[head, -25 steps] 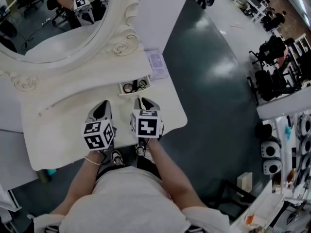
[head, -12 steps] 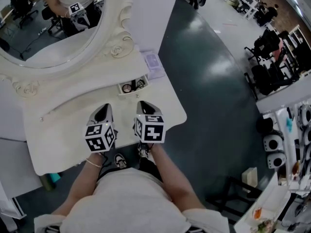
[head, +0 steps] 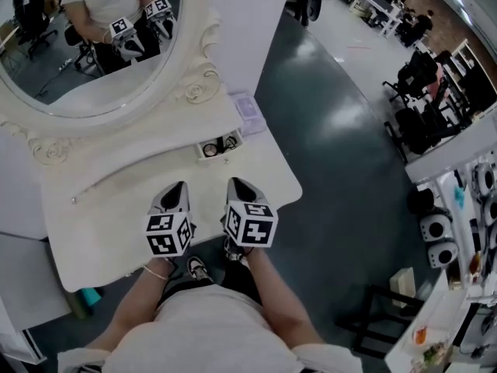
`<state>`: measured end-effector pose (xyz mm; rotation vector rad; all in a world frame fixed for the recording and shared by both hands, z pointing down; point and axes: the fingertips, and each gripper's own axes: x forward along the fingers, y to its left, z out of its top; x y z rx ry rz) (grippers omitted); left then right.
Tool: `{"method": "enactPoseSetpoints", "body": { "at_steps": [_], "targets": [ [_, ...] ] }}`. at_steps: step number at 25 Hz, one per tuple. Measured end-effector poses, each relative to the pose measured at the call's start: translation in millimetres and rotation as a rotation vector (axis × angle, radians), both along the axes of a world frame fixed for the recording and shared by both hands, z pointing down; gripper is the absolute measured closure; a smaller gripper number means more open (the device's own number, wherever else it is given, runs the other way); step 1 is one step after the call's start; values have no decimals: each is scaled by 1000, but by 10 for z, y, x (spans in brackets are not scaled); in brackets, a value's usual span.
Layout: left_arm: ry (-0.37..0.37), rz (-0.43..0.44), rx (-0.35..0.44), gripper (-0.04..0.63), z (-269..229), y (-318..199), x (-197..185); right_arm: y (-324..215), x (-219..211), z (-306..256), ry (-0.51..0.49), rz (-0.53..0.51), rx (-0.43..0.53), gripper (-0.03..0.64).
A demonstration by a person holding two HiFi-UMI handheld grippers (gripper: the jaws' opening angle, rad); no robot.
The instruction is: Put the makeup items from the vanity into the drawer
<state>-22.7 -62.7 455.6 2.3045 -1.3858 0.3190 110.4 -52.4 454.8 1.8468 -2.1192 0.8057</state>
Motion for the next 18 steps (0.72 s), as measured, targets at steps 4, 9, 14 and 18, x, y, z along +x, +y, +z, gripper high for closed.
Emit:
{"method": "enactPoseSetpoints", "body": {
  "at_steps": [4, 9, 14, 18],
  "targets": [
    [2, 31, -8, 592, 39, 61, -34, 180, 34, -44, -16, 55, 22, 597],
    [24, 47, -19, 592, 51, 124, 56, 328, 93, -39, -12, 68, 23, 597],
    [20, 45, -20, 592, 29, 172, 183, 323, 190, -35, -4, 46, 18, 597],
    [19, 26, -11, 592, -55, 152, 236, 260, 238, -108, -3, 6, 28, 597]
  ]
}}
